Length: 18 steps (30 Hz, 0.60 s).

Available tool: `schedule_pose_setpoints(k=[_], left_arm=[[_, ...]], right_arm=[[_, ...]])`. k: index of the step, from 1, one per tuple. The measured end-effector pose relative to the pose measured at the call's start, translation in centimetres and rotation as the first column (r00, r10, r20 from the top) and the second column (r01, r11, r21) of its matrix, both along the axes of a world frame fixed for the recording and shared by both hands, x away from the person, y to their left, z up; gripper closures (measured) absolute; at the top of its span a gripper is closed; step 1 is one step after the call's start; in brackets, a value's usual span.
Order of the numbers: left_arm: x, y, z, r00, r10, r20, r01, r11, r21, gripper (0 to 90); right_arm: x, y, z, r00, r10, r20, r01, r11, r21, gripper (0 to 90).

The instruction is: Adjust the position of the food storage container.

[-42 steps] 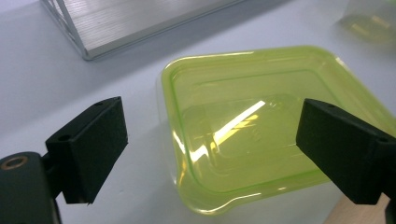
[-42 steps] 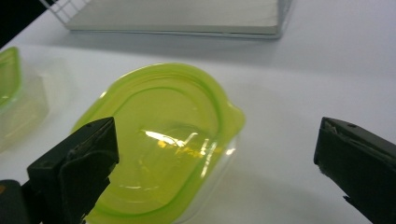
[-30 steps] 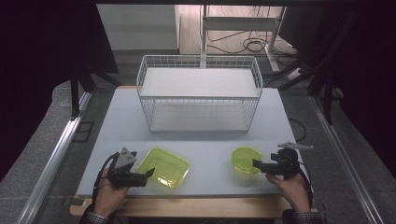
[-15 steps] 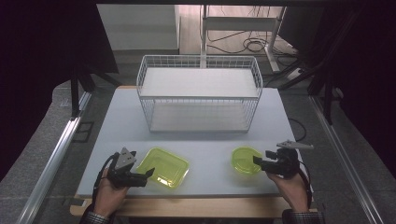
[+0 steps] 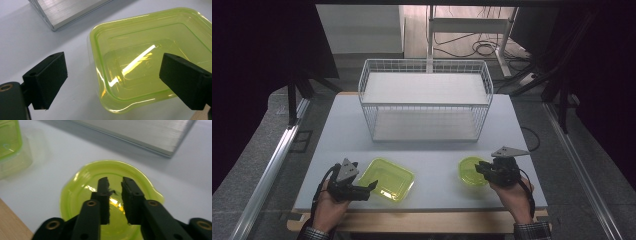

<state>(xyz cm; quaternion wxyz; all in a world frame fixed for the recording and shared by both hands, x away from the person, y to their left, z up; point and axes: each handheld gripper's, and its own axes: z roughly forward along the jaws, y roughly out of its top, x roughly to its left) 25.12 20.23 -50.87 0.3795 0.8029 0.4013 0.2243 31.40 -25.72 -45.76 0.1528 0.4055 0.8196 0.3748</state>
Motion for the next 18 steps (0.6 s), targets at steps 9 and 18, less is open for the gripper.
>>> schedule_pose_setpoints(k=[9,18], left_arm=[[0.0,-0.1,0.0,1.0000,-0.003,-0.003,0.003,1.0000,0.007,7.7],[0.0,-0.3,-0.2,0.9999,-0.012,-0.009,0.012,0.9997,0.023,7.5]], right_arm=[[0.2,2.3,0.0,0.9983,0.051,-0.030,-0.050,0.998,0.033,89.2],[-0.5,5.3,-0.4,0.9891,0.144,-0.030,-0.143,0.989,0.039,89.1]])
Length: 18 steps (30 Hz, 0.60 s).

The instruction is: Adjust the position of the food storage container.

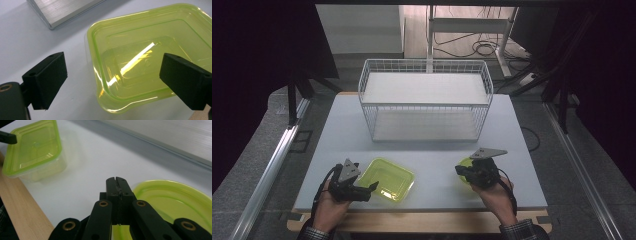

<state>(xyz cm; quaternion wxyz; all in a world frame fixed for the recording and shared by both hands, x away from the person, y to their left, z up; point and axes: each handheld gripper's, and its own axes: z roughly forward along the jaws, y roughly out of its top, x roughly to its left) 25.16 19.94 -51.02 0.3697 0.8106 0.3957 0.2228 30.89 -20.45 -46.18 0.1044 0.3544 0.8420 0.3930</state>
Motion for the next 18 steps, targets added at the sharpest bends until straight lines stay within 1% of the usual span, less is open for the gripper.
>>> schedule_pose_setpoints(k=[1,3,4,8,10,11,12,13,14,15,16,17,18], left_arm=[[0.0,0.0,0.0,1.0000,0.001,0.005,-0.001,1.0000,0.002,7.4],[-0.1,0.0,0.2,0.9999,0.003,0.016,-0.003,1.0000,0.003,7.5],[-0.1,0.0,0.2,0.9998,0.004,0.019,-0.004,1.0000,-0.003,7.6],[-0.1,0.0,0.2,0.9998,0.008,0.019,-0.007,1.0000,-0.006,7.6],[-0.1,0.0,0.2,0.9998,0.007,0.018,-0.007,1.0000,0.000,7.6],[-0.1,0.0,0.2,0.9998,0.007,0.018,-0.007,1.0000,0.000,7.6],[-0.2,-0.1,0.2,0.9998,0.005,0.018,-0.005,1.0000,0.001,7.6],[-0.2,-0.1,0.2,0.9998,0.005,0.018,-0.005,1.0000,0.001,7.6],[-0.2,-0.1,0.2,0.9999,0.004,0.016,-0.004,1.0000,0.002,7.6],[-0.2,-0.1,0.2,0.9999,0.004,0.016,-0.004,1.0000,0.002,7.6],[-0.1,-0.1,0.1,0.9999,0.006,0.015,-0.006,1.0000,0.003,7.6],[-0.1,-0.1,0.1,0.9999,0.006,0.015,-0.006,1.0000,0.003,7.6],[-0.1,-0.1,0.1,0.9999,0.006,0.013,-0.006,1.0000,0.001,7.6]], right_arm=[[0.0,0.4,-0.2,1.0000,0.008,-0.004,-0.008,1.000,-0.005,89.0],[0.0,0.9,-0.6,0.9998,0.021,-0.003,-0.021,0.999,-0.028,89.1],[0.1,1.2,-1.1,0.9997,0.023,-0.011,-0.023,0.999,-0.047,89.0],[0.2,1.1,-1.4,0.9998,0.014,-0.017,-0.016,0.998,-0.062,89.0],[0.3,0.7,-1.4,0.9999,0.003,-0.010,-0.004,0.997,-0.081,89.1],[0.3,0.7,-1.4,0.9999,0.003,-0.010,-0.004,0.997,-0.081,89.1],[0.5,0.3,-1.4,0.9999,-0.009,-0.013,0.008,0.997,-0.079,89.0],[0.5,0.3,-1.4,0.9999,-0.009,-0.013,0.008,0.997,-0.079,89.0],[0.5,-0.2,-1.3,0.9996,-0.024,-0.015,0.023,0.996,-0.085,89.0],[0.5,-0.2,-1.3,0.9996,-0.024,-0.015,0.023,0.996,-0.085,89.0],[0.6,-0.9,-1.3,0.9993,-0.034,-0.014,0.033,0.995,-0.090,89.0],[0.6,-0.9,-1.3,0.9993,-0.034,-0.014,0.033,0.995,-0.090,89.0],[0.6,-1.5,-1.2,0.9989,-0.046,-0.010,0.045,0.994,-0.098,89.0]])
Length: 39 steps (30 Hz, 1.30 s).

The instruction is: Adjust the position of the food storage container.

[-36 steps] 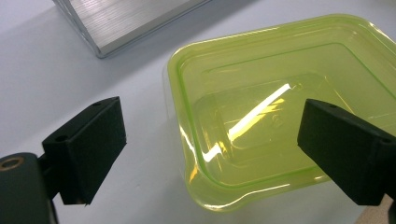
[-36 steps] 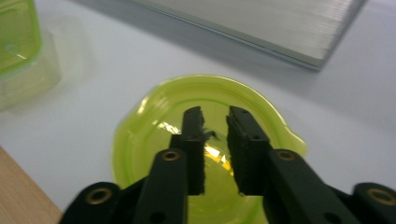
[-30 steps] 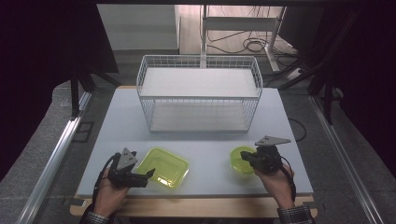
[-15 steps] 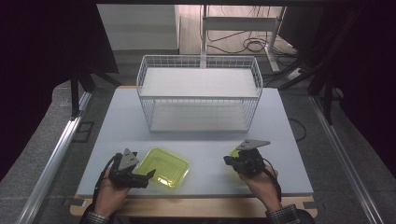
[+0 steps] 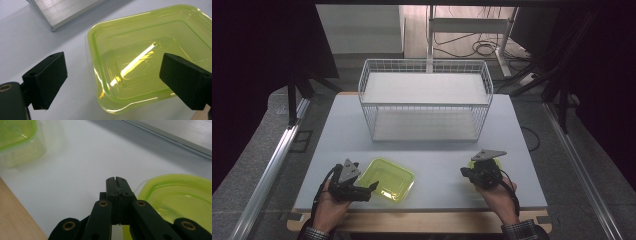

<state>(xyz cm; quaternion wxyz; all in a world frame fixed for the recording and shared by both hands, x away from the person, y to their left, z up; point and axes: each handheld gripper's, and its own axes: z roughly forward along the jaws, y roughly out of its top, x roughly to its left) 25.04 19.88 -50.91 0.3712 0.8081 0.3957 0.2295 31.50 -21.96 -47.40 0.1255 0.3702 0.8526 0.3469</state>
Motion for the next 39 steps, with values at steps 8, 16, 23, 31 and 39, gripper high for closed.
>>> schedule_pose_setpoints(k=[8,16,23,31,39], left_arm=[[0.0,-0.1,-0.1,1.0000,0.001,-0.006,-0.001,1.0000,0.007,7.4],[0.0,-0.1,-0.1,0.9999,0.003,-0.011,-0.003,1.0000,0.002,7.4],[0.1,-0.2,-0.1,0.9999,0.000,-0.016,0.000,1.0000,0.005,7.3],[0.1,-0.2,0.1,0.9996,0.005,-0.026,-0.005,0.9997,-0.024,6.2],[-0.1,1.1,0.9,0.9996,0.017,-0.021,-0.018,0.9980,-0.060,34.7]], right_arm=[[0.2,-2.8,0.2,0.9980,-0.063,-0.003,0.063,0.998,0.004,88.9],[0.7,-5.0,0.2,0.9935,-0.113,-0.006,0.113,0.993,0.022,88.2],[1.2,-7.1,0.3,0.9862,-0.166,-0.001,0.165,0.985,0.053,88.1],[1.4,-8.3,0.4,0.9793,-0.202,0.013,0.201,0.977,0.071,88.2],[1.0,-6.8,0.4,0.9873,-0.158,0.017,0.157,0.986,0.064,87.7]])
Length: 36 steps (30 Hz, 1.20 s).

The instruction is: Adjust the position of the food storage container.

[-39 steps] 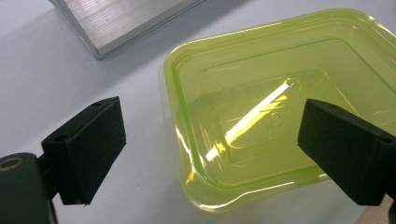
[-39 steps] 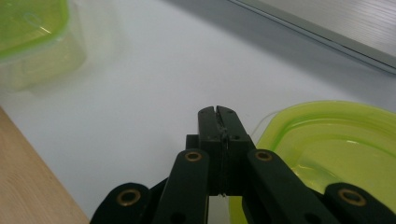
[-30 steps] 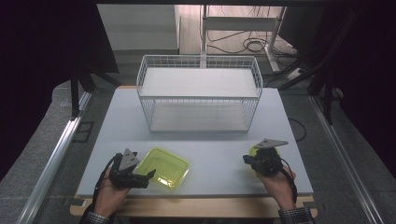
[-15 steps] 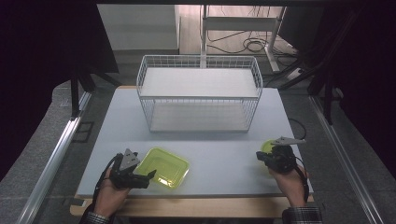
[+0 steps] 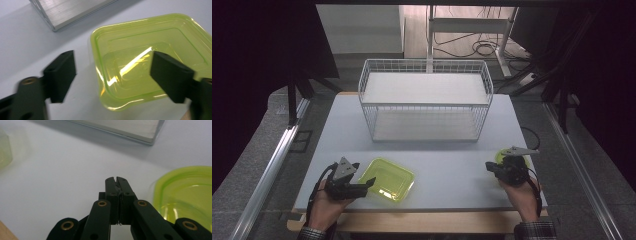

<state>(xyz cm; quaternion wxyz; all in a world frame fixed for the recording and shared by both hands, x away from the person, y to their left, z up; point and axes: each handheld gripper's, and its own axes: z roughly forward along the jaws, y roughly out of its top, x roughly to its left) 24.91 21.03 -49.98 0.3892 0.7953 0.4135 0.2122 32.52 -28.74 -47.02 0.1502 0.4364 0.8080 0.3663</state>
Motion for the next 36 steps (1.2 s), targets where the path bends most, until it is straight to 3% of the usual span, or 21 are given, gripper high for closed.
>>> schedule_pose_setpoints(k=[4,5,7,9,10,11,12,16,21,30,31,36], left_arm=[[0.3,1.4,-0.1,0.9997,0.017,-0.017,-0.018,0.9994,-0.031,54.5],[0.4,2.0,-0.1,0.9994,0.027,-0.020,-0.028,0.9987,-0.043,54.5],[0.7,2.8,-0.4,0.9996,0.020,-0.018,-0.021,0.9976,-0.066,67.1],[1.4,3.7,-1.0,0.9986,0.029,-0.044,-0.031,0.9981,-0.054,79.8],[1.6,3.9,-1.2,0.9980,0.032,-0.055,-0.035,0.9984,-0.044,79.8],[2.1,4.3,-1.7,0.9954,0.030,-0.091,-0.034,0.9986,-0.040,86.0],[2.1,4.3,-1.7,0.9954,0.030,-0.091,-0.034,0.9986,-0.040,87.8],[2.4,4.0,-2.1,0.9916,0.004,-0.129,-0.007,0.9998,-0.017,90.0],[2.6,2.9,-2.9,0.9786,-0.062,-0.196,0.065,0.9978,0.008,90.0],[2.4,1.4,-3.0,0.9696,-0.111,-0.218,0.117,0.9930,0.017,90.0],[2.3,0.8,-3.0,0.9655,-0.125,-0.228,0.133,0.9910,0.017,90.0],[1.9,-0.8,-3.0,0.9590,-0.159,-0.234,0.170,0.9850,0.028,89.9]], right_arm=[[-0.2,0.7,-0.1,0.9997,0.023,-0.007,-0.023,1.000,0.000,87.4],[-0.3,1.0,-0.2,0.9995,0.030,-0.008,-0.030,1.000,0.002,87.4],[-0.4,1.4,-0.2,0.9989,0.045,-0.016,-0.045,0.999,0.005,87.1],[-0.6,2.1,-0.4,0.9975,0.069,-0.019,-0.069,0.998,-0.003,86.8],[-0.6,2.1,-0.4,0.9975,0.069,-0.019,-0.069,0.998,-0.003,86.8],[-0.7,2.4,-0.5,0.9964,0.082,-0.023,-0.082,0.997,0.000,86.3],[-0.7,2.4,-0.5,0.9964,0.082,-0.023,-0.082,0.997,0.000,86.3],[-0.9,3.0,-0.6,0.9941,0.103,-0.033,-0.103,0.995,0.012,86.2],[-1.4,4.5,-1.1,0.9877,0.146,-0.056,-0.146,0.989,0.012,87.3],[-2.1,6.6,-1.7,0.9730,0.212,-0.090,-0.212,0.977,0.014,87.3],[-2.1,6.8,-1.8,0.9718,0.216,-0.095,-0.215,0.976,0.015,87.4],[-2.4,7.7,-2.1,0.9638,0.241,-0.113,-0.241,0.970,0.015,87.6]])
